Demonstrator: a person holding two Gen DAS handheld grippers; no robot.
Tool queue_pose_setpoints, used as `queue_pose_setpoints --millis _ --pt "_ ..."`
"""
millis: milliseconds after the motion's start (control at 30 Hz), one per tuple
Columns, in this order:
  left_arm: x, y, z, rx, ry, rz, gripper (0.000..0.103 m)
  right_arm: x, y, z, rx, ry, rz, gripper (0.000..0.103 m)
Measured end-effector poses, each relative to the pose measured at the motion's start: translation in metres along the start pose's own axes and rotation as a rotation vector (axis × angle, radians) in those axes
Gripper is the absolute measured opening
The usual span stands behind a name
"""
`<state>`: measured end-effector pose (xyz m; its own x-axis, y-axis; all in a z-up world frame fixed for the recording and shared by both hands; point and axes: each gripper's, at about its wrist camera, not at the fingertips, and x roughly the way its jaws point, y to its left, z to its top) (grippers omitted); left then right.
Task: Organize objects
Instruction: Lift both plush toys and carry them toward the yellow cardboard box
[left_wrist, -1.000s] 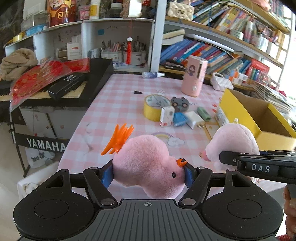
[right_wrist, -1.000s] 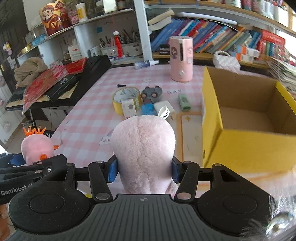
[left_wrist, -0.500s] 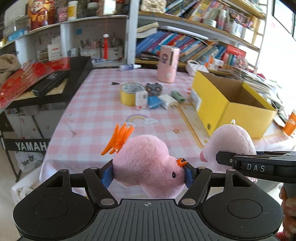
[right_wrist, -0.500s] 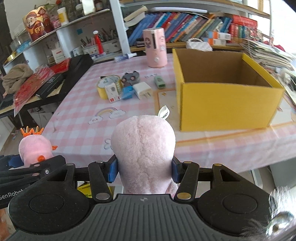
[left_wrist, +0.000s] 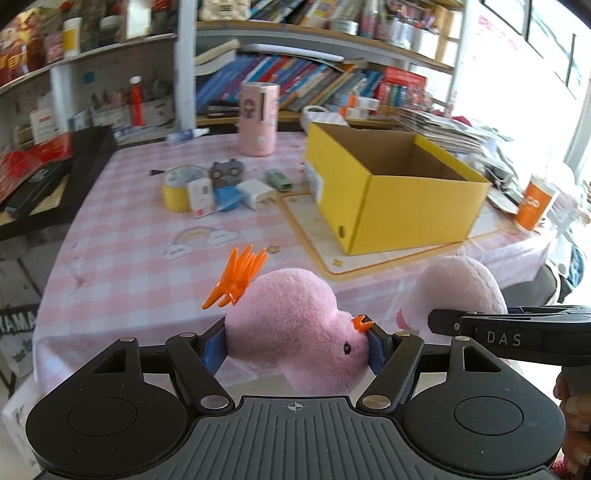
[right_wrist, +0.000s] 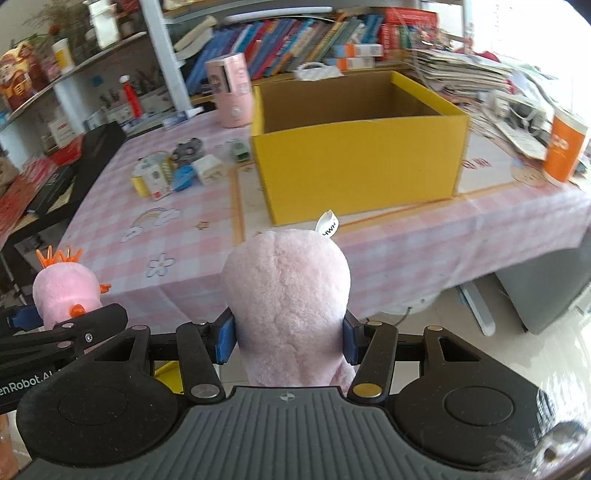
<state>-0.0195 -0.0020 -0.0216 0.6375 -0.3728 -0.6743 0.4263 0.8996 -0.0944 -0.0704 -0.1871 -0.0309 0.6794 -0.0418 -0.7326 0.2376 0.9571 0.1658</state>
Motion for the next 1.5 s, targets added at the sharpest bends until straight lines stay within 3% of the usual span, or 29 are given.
queue_pose_setpoints --millis 533,1500 --pt "0.018 -0.047 0.02 0.137 -0.008 -0.097 0.071 -0.013 -0.05 -0.001 0.139 -0.017 -0.095 0.051" --pt "0.036 -0.061 0.036 0.12 -0.011 -0.11 0.071 0.005 -0.071 0.02 0.134 -0.006 -0.109 0.051"
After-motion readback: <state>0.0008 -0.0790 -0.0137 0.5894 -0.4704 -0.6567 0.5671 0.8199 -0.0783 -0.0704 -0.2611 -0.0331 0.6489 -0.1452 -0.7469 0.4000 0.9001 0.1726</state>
